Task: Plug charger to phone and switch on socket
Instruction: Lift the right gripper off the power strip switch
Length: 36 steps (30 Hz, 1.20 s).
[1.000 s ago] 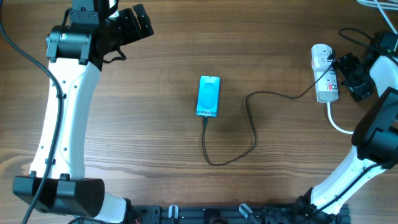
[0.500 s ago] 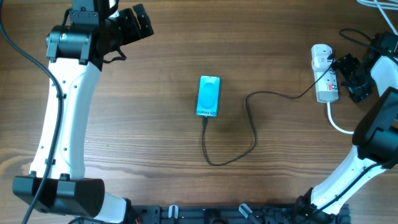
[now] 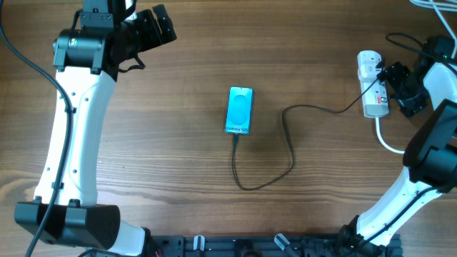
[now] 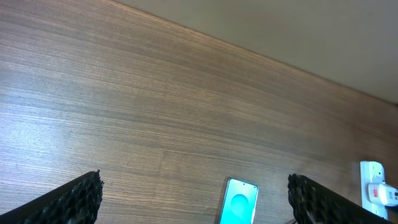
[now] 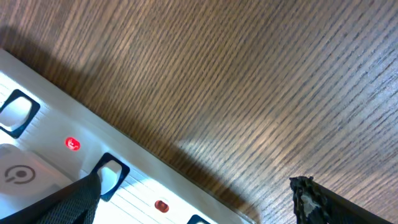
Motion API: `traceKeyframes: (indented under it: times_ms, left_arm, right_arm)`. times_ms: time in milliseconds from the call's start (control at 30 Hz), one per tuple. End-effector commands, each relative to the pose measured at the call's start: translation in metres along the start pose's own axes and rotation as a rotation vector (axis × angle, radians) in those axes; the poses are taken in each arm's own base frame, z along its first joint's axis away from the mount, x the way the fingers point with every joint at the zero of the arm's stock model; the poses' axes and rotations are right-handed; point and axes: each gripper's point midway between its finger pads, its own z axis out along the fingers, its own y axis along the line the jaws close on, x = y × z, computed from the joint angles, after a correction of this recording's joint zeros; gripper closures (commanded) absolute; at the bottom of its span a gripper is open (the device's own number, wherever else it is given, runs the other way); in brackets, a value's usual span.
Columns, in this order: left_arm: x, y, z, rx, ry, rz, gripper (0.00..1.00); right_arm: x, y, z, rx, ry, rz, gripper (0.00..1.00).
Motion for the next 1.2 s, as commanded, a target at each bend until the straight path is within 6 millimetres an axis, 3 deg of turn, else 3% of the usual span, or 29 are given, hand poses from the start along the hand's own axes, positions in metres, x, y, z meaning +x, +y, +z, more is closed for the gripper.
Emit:
traceKeyframes:
  times_ms: [0,133,267,367,433,500,567,633,767,967,1167]
  left_arm:
    - [0.001,0.005,0.004,-0.022,0.003,0.002,0.00]
    - [0.001,0.005,0.004,-0.022,0.003,0.002,0.00]
    - [0.001,0.005,0.004,-0.022,0.003,0.002,0.00]
    - [0.001,0.005,0.004,-0.022,0.003,0.002,0.00]
    - [0.001,0.005,0.004,-0.022,0.003,0.002,0.00]
    - [0.001,0.005,0.004,-0.022,0.003,0.002,0.00]
    - [0.001,0.005,0.004,-0.022,0.003,0.003,0.00]
    - [0.001,0.005,0.004,-0.022,0.003,0.002,0.00]
    - [0.001,0.005,0.004,-0.022,0.003,0.003,0.00]
    - [0.001,0.005,0.004,-0.022,0.003,0.003,0.00]
    - [0.001,0.005,0.004,-0.022,0.003,0.002,0.00]
  right_arm:
    - [0.022,0.001,0.003,0.026,0.079,-0.043,0.00]
    - [0.020,-0.014,-0.038,0.032,0.072,0.045,0.00]
    - [0.027,-0.021,-0.109,0.017,0.013,0.049,0.00]
    - [0.045,-0.026,-0.163,-0.021,-0.027,0.056,0.00]
    - [0.066,-0.032,-0.200,-0.053,-0.068,0.034,0.00]
    - [0.102,-0.030,-0.239,-0.143,-0.141,-0.071,0.00]
    - [0.122,-0.029,-0.255,-0.183,-0.177,-0.116,0.00]
    - [0.157,-0.029,-0.271,-0.249,-0.215,-0.196,0.00]
    - [0.200,-0.035,-0.275,-0.322,-0.235,-0.296,0.00]
    - [0.257,-0.067,-0.251,-0.321,-0.079,-0.321,0.00]
    - [0.258,-0.068,-0.244,-0.293,-0.047,-0.320,0.00]
